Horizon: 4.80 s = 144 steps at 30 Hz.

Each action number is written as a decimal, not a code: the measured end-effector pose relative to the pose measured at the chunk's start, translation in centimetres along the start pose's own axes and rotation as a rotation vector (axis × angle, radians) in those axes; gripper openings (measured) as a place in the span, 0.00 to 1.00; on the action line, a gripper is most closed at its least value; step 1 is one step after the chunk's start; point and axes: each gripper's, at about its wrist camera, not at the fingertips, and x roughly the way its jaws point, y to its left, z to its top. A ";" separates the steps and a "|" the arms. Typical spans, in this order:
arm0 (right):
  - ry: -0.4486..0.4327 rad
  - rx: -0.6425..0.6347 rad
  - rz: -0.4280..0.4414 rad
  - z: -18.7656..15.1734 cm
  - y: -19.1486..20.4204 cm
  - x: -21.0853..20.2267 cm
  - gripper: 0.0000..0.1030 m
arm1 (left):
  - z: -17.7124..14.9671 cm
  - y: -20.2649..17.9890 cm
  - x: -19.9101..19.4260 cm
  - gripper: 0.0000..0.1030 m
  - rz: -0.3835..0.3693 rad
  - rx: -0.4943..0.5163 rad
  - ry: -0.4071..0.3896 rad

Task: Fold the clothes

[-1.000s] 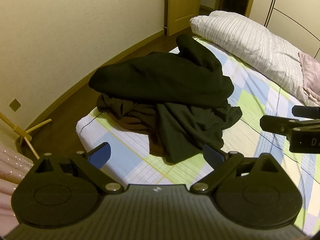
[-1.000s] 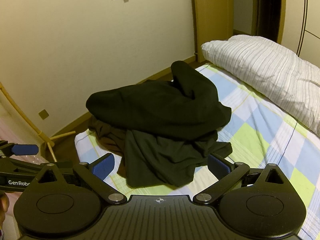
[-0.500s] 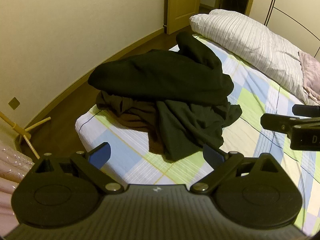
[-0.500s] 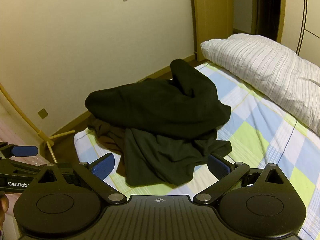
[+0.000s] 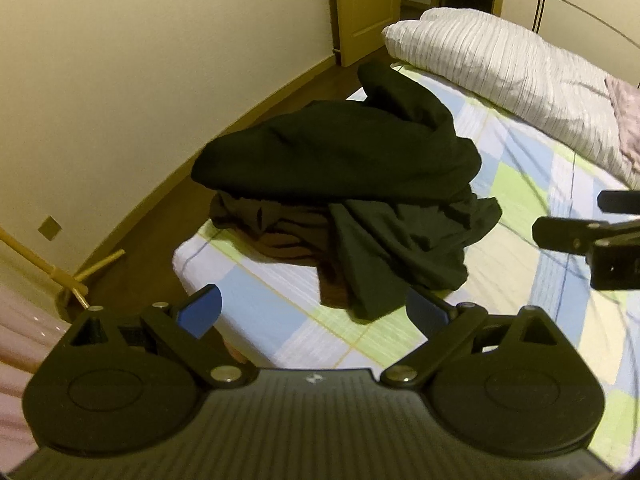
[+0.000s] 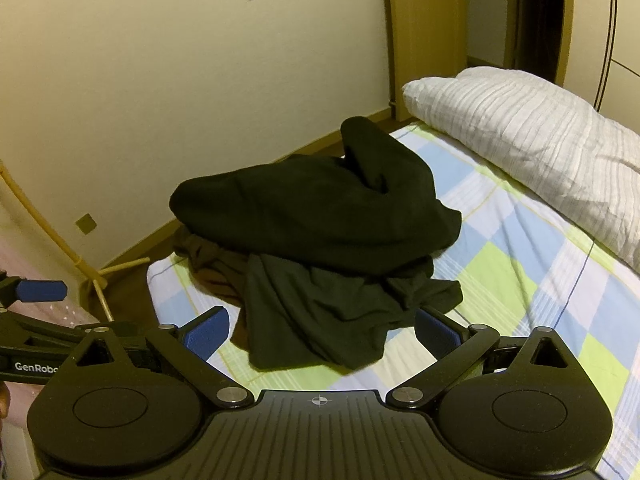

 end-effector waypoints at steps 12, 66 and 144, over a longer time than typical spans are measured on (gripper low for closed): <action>0.005 0.002 0.002 0.2 -0.2 0.2 0.98 | 0.2 -0.1 0.3 0.95 0.021 0.011 0.021; 0.056 -0.311 -0.002 9.9 2.8 16.2 0.98 | 8.3 10.9 19.2 0.95 -0.056 0.282 0.006; 0.288 0.164 -0.109 -10.9 -14.4 17.4 0.02 | 7.5 -15.2 22.8 0.75 -0.406 0.761 -0.075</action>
